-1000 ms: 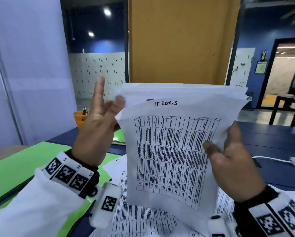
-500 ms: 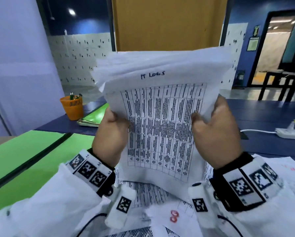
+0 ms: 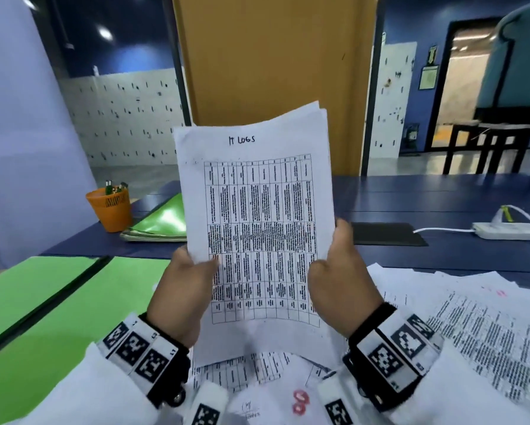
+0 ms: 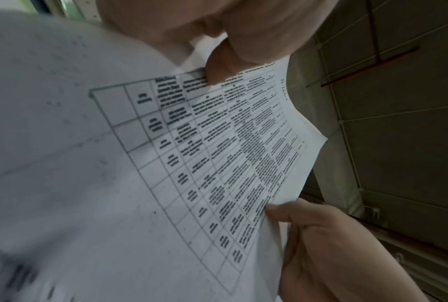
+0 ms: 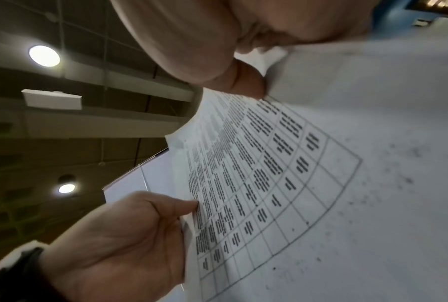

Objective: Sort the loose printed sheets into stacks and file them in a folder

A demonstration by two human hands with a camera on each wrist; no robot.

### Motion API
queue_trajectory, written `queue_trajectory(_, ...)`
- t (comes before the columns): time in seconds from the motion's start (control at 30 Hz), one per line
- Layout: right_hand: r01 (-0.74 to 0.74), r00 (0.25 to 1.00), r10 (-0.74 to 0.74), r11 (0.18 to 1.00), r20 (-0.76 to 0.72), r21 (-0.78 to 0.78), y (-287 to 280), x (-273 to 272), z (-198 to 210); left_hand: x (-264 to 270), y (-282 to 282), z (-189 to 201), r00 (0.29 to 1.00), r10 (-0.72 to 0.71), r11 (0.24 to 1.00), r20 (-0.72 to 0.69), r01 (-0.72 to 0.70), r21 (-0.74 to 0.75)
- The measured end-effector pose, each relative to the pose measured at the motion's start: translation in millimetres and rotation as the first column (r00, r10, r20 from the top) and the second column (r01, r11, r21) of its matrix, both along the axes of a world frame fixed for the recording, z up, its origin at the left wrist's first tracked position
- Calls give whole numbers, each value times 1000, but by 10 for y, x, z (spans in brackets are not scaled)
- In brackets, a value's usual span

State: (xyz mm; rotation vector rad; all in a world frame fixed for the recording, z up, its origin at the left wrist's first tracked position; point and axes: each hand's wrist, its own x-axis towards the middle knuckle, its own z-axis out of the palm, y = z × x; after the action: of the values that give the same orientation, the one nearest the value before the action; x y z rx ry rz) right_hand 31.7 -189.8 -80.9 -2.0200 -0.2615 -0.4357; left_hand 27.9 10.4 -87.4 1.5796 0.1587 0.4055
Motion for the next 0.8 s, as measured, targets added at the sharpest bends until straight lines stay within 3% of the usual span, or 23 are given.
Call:
queue_trajectory(0.17, -26, 989, 28, 1000, -146, 12, -50, 28, 55, 109, 66, -9, 1000, 25, 999, -16, -24, 41)
queue_trajectory(0.3, 38, 992, -29, 997, -122, 72, -44, 36, 31, 111, 125, -28, 1000, 15, 998, -15, -14, 55)
queue_trajectory(0.4, 50, 992, -41, 996, -121, 71, -47, 54, -9, 111, 186, -6, 991, -82, 996, -105, 86, 34)
queue_trajectory(0.47, 63, 990, -53, 995, -132, 71, -57, 70, 5, 131, 201, 49, 982, -111, 984, -152, 130, 123)
queue_trajectory(0.57, 73, 993, -62, 991, -101, 110, -80, 88, 65, 118, 140, 129, 997, -55, 973, -60, 67, 221)
queue_trajectory(0.7, 51, 999, -49, 987, -17, 153, -162, 116, 187, 116, 217, 96, 989, -146, 985, 15, 144, 91)
queue_trajectory(0.8, 1, 1000, 2, 987, -14, 162, -187, 143, 208, 113, 297, 43, 954, -299, 947, -14, 295, -126)
